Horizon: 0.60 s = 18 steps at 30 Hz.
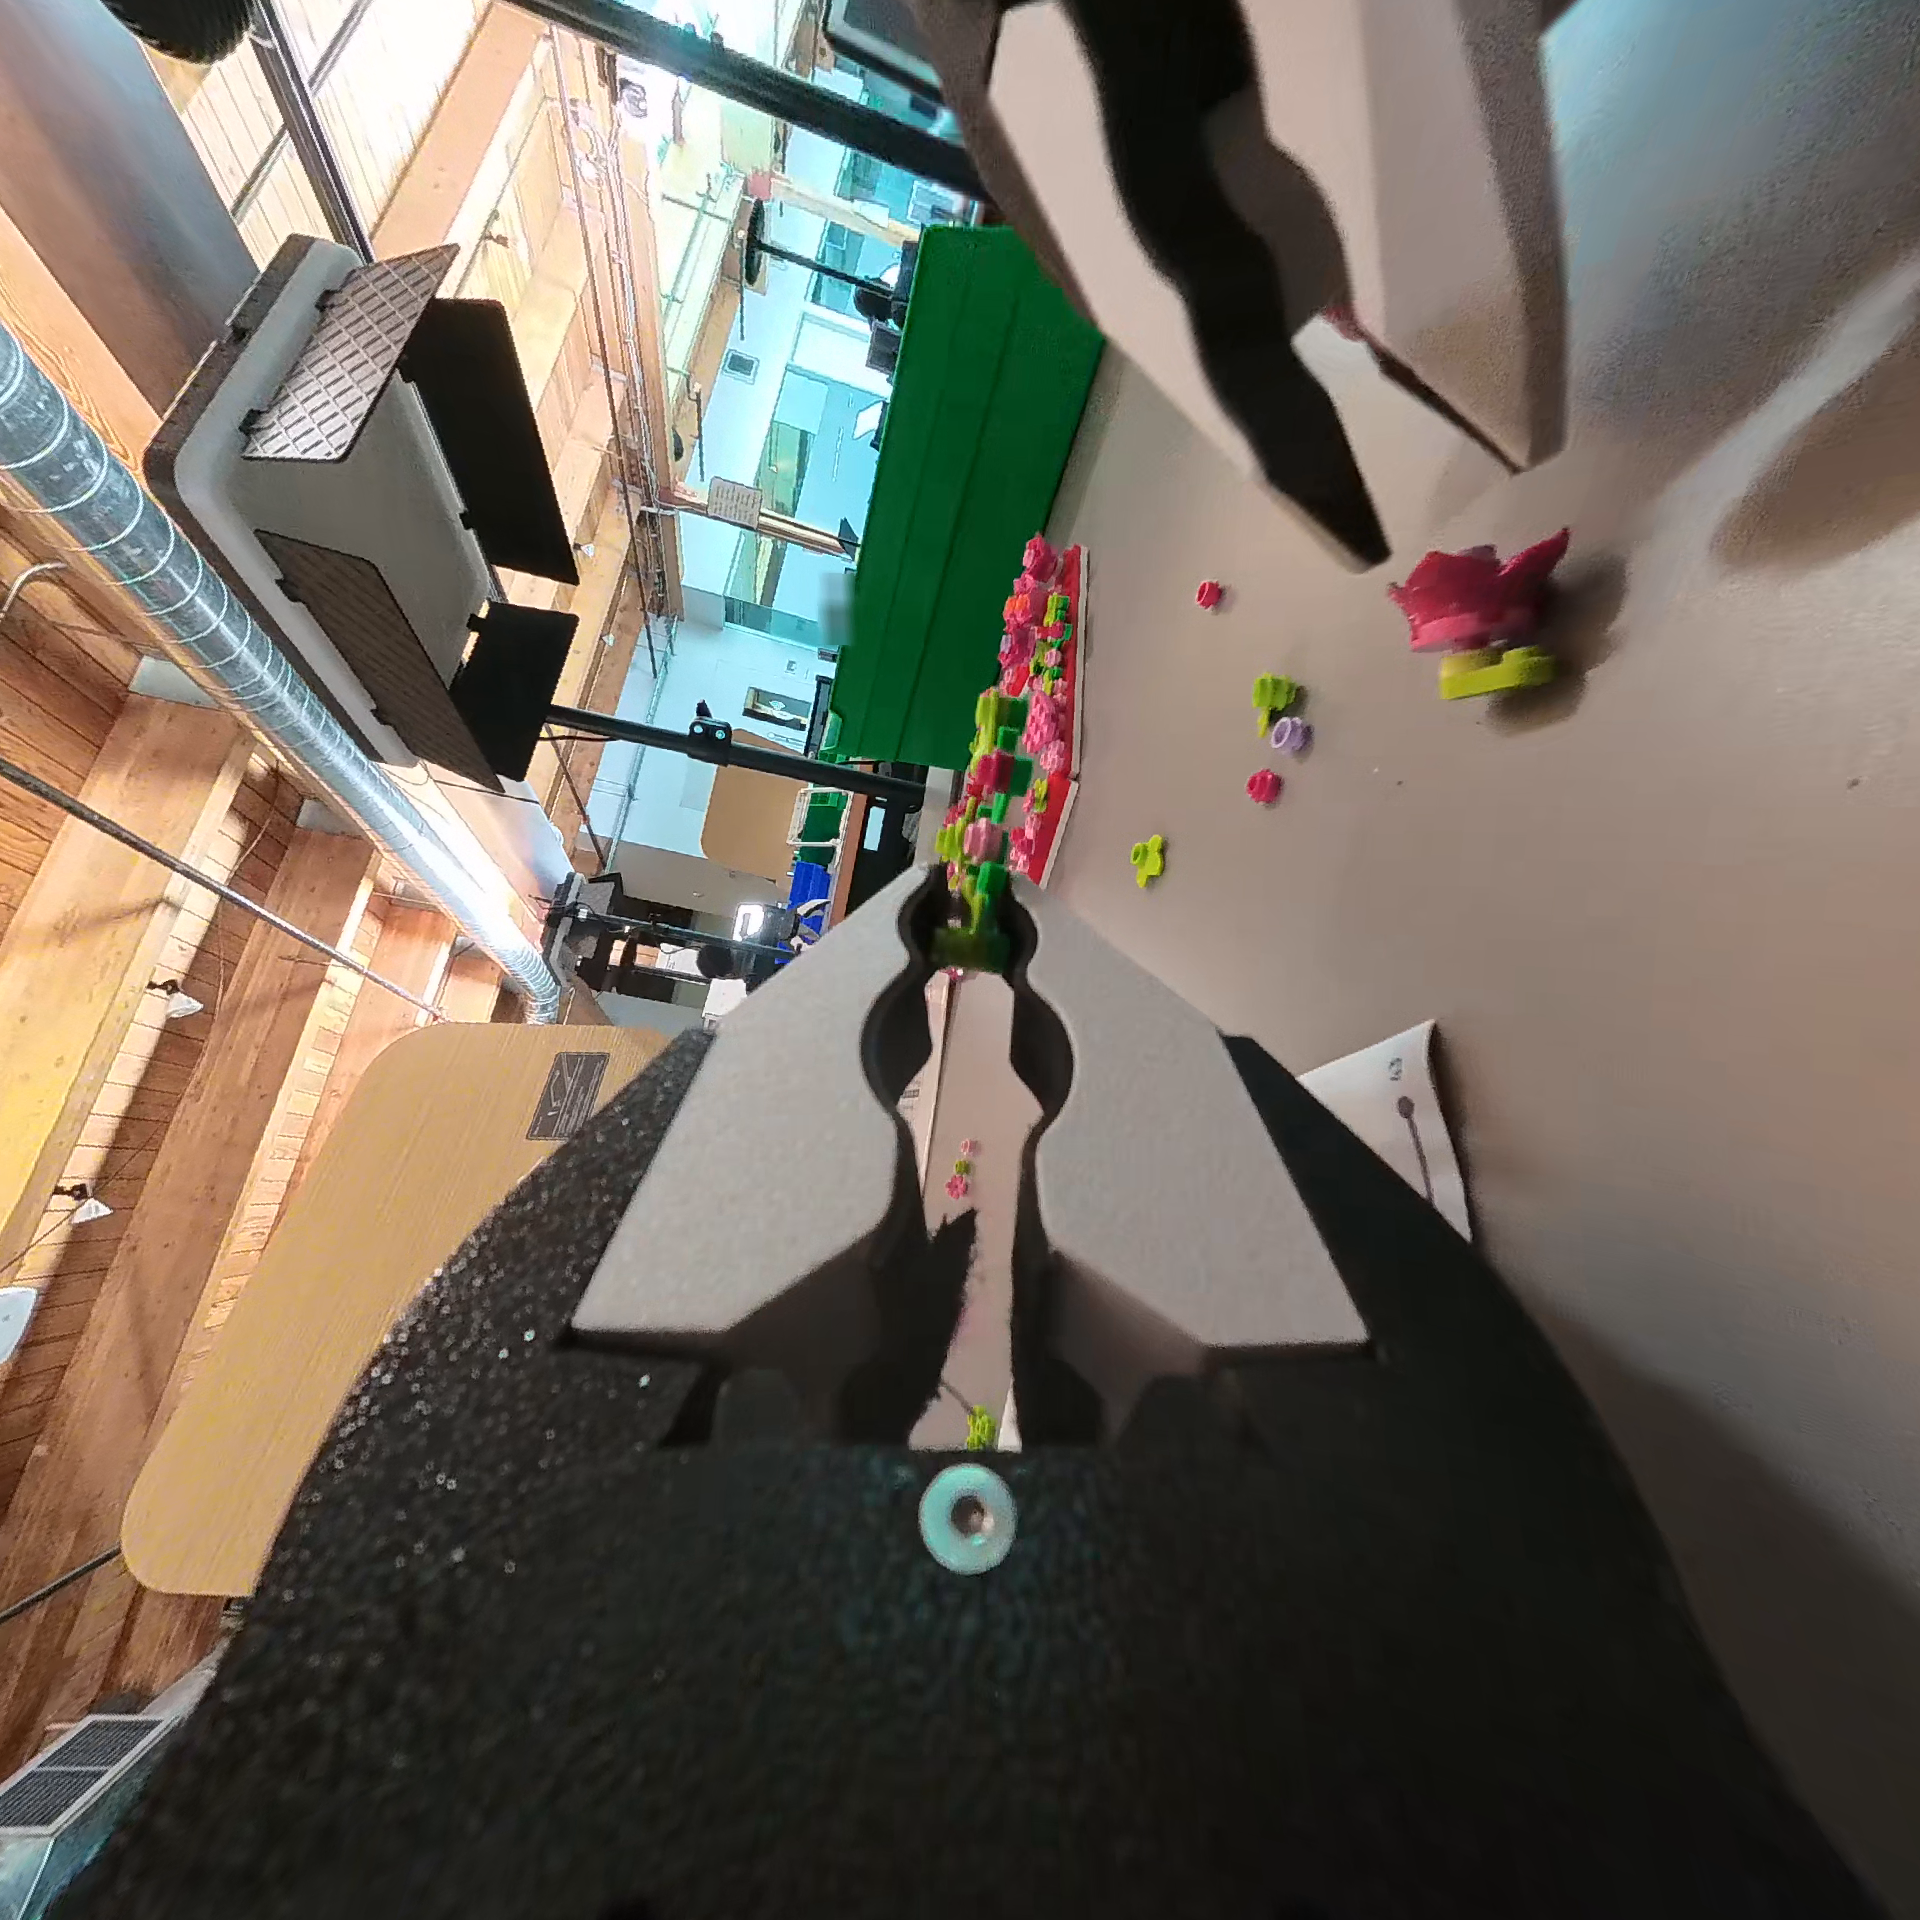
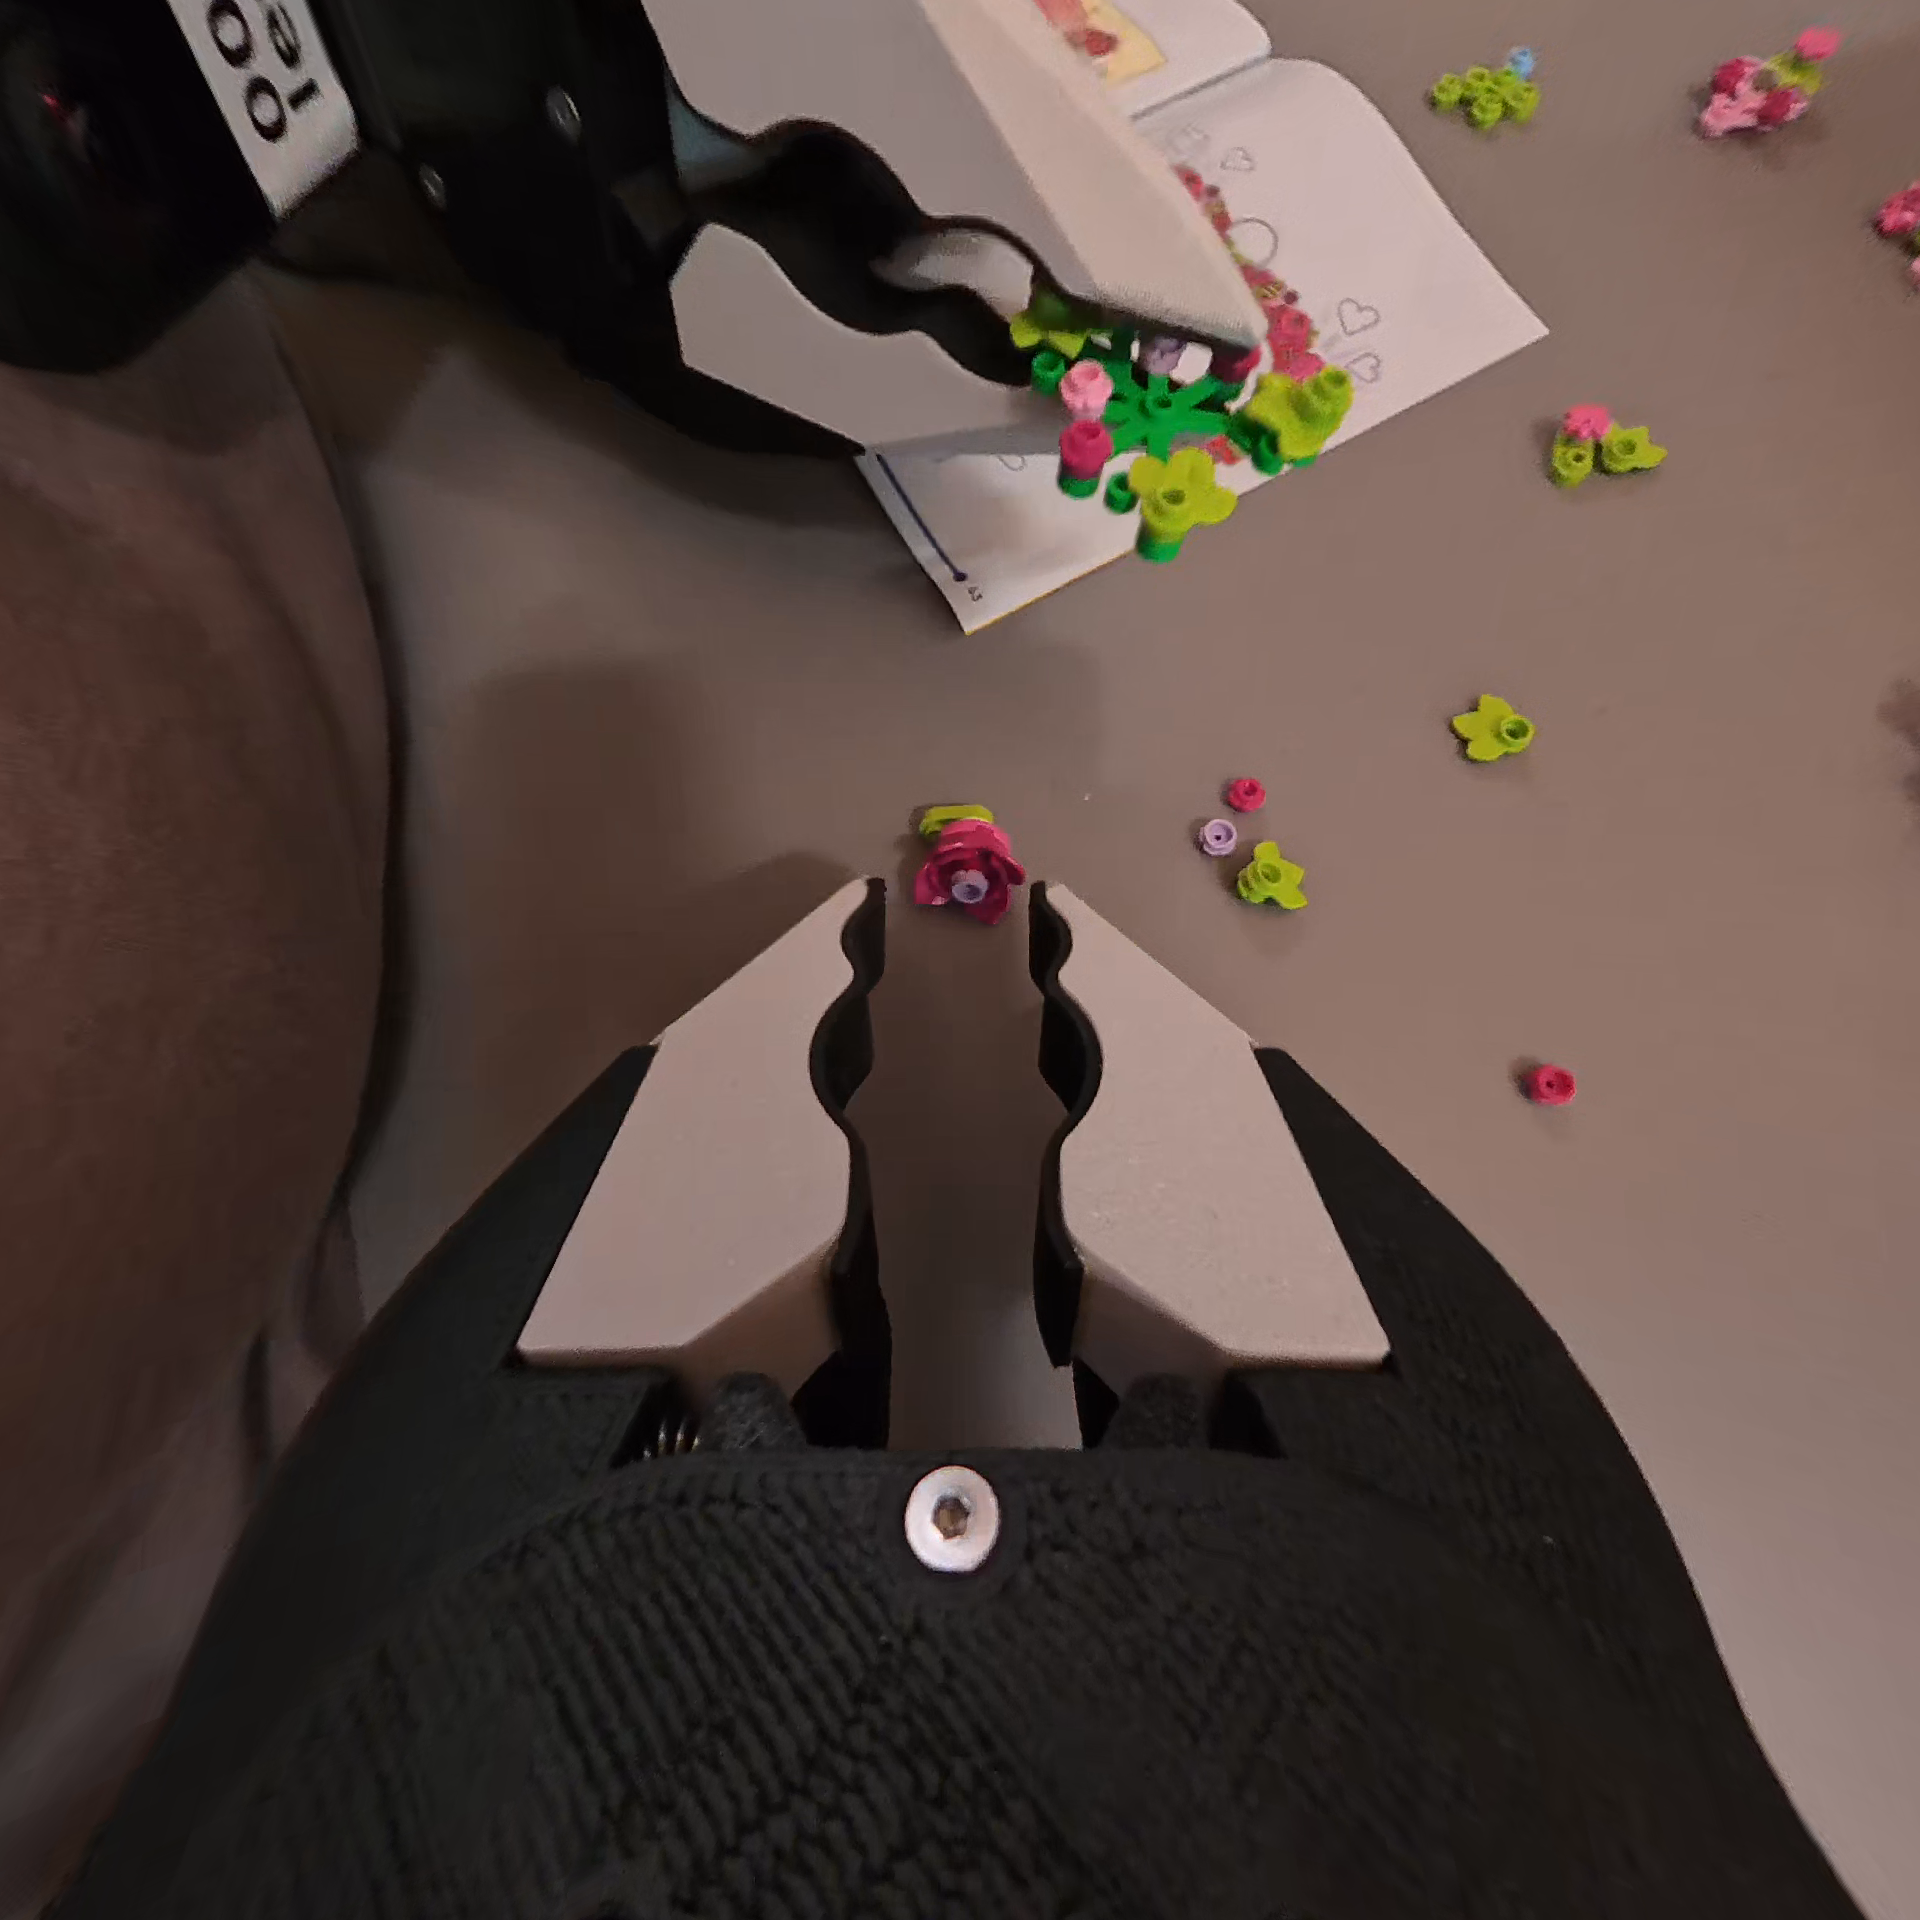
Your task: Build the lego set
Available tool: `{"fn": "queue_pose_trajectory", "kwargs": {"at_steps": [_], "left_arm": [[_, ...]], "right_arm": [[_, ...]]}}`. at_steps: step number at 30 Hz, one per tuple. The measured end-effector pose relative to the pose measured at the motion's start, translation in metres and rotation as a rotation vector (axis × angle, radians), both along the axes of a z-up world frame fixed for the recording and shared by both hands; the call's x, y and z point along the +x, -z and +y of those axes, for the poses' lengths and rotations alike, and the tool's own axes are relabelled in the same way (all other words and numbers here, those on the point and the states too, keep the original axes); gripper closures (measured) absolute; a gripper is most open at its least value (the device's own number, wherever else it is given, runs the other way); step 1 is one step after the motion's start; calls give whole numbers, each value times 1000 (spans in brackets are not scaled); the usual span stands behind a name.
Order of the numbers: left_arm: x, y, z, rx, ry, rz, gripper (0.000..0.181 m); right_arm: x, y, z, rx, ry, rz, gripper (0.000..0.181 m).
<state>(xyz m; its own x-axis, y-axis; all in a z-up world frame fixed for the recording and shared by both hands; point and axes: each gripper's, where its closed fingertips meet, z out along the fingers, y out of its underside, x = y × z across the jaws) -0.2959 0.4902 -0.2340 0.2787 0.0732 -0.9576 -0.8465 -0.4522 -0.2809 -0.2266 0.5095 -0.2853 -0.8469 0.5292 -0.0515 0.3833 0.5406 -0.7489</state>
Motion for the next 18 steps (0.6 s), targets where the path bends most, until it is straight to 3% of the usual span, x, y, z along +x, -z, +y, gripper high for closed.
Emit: {"fn": "queue_pose_trajectory", "kwargs": {"at_steps": [9,18], "left_arm": [[0,1,0,-7,2,-1,175],[-1,2,0,-15,-2,2,175]], "right_arm": [[13,3,-7,18,134,11,160],[-4,14,-12,49,205,47,150]]}}
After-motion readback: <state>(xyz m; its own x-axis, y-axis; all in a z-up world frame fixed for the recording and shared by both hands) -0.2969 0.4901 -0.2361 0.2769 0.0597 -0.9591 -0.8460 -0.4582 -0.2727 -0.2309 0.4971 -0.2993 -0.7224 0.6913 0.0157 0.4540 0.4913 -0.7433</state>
